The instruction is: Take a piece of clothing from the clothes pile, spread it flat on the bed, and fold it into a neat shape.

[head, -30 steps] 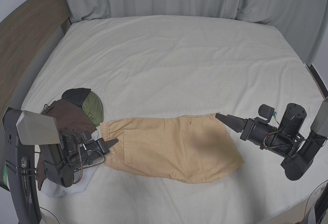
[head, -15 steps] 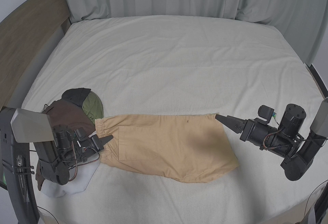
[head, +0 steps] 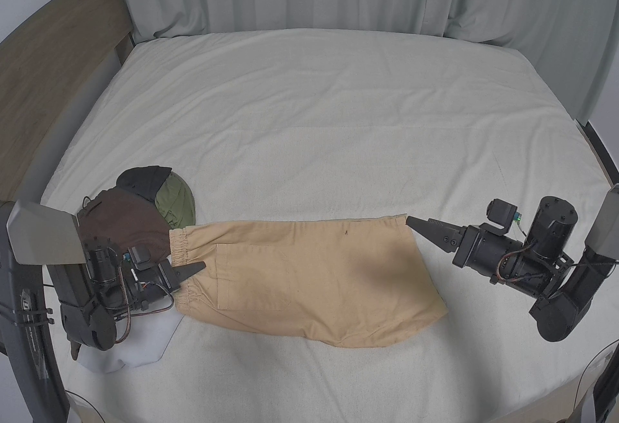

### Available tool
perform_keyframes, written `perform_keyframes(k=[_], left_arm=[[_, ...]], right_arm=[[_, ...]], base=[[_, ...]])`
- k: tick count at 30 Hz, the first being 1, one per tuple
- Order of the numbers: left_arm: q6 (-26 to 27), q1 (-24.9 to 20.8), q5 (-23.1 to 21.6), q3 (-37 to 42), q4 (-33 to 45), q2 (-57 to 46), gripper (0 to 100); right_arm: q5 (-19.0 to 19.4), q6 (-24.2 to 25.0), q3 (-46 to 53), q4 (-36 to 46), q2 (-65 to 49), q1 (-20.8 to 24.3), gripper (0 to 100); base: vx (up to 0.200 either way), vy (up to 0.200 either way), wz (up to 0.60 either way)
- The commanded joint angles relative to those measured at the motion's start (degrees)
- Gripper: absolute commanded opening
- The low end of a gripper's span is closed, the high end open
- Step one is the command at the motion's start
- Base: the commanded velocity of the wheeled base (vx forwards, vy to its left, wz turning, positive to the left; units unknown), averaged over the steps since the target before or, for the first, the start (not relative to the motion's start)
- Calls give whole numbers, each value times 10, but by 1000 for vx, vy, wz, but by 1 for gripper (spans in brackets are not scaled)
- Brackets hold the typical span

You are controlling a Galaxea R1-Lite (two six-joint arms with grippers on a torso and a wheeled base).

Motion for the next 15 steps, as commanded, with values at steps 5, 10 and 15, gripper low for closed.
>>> perform_keyframes(k=[5,10,15], left_arm=[[-3,3,-2,1,0,-10,0],[-4,-4,-1,2,-1,-13,0],[-10,-14,3,0,0,-24,0]], right_arm=[[0,0,0,0,0,0,100],[0,0,0,0,0,0,100],[0,0,0,0,0,-1,100]], base=[[0,0,0],[0,0,0],[0,0,0]])
